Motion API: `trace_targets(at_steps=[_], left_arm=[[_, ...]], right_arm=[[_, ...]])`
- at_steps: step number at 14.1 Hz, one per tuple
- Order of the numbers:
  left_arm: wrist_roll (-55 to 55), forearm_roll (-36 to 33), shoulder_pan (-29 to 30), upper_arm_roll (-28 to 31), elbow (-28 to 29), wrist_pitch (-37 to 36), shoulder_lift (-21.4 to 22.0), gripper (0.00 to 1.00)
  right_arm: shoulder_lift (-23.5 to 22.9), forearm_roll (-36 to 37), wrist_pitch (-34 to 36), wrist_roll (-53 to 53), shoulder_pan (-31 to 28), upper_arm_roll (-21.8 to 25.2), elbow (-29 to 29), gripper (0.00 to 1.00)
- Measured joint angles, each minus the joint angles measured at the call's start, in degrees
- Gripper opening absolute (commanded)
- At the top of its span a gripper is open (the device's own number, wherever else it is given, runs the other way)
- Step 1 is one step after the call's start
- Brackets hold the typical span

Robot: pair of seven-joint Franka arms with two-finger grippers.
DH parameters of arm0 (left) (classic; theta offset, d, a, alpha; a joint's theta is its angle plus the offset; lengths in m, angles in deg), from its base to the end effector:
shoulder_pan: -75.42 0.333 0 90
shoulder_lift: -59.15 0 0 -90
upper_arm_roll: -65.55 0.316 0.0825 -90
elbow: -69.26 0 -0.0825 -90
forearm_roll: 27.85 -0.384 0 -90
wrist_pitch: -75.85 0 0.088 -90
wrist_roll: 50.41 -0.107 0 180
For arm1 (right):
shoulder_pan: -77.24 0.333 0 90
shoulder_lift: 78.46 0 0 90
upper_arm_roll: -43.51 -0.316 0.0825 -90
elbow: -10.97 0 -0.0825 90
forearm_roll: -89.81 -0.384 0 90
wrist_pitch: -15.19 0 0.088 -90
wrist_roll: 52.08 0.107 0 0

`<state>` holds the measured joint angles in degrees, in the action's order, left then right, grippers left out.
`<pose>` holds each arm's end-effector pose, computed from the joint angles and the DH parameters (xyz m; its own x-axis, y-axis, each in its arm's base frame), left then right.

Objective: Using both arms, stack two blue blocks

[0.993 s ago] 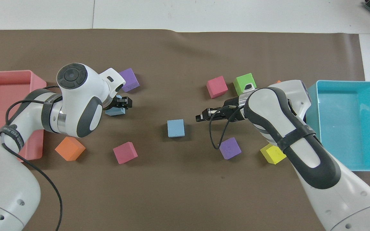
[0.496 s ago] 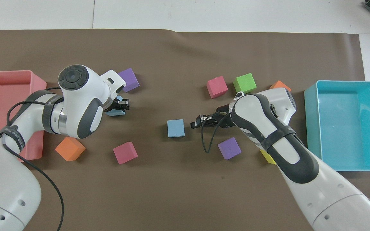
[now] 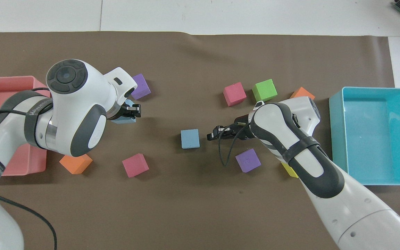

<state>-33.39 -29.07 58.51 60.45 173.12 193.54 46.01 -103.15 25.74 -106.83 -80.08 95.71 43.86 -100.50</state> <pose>0.5773 -0.2288 0.4157 0.9955 -0.0942 0.0121 -0.0943 -0.9955 0.0050 0.5669 0.2274 0.2576 0.9897 0.0972 -0.1052 -0.0170 -0.6495 -0.7602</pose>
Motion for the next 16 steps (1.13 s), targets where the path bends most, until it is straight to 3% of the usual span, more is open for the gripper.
trace_targets(at_steps=[6, 16], left_arm=[[11.88, -1.02, -10.49, -0.31, -0.93, -0.29, 0.36, 0.09], [13.83, 0.44, -14.77, -0.68, -1.87, 4.18, -3.2, 0.03]], right_arm=[[0.0, 0.0, 0.0, 0.0, 0.0, 0.0, 0.0, 0.0], [0.0, 0.0, -0.02, 0.0, 0.0, 0.03, 0.0, 0.0]])
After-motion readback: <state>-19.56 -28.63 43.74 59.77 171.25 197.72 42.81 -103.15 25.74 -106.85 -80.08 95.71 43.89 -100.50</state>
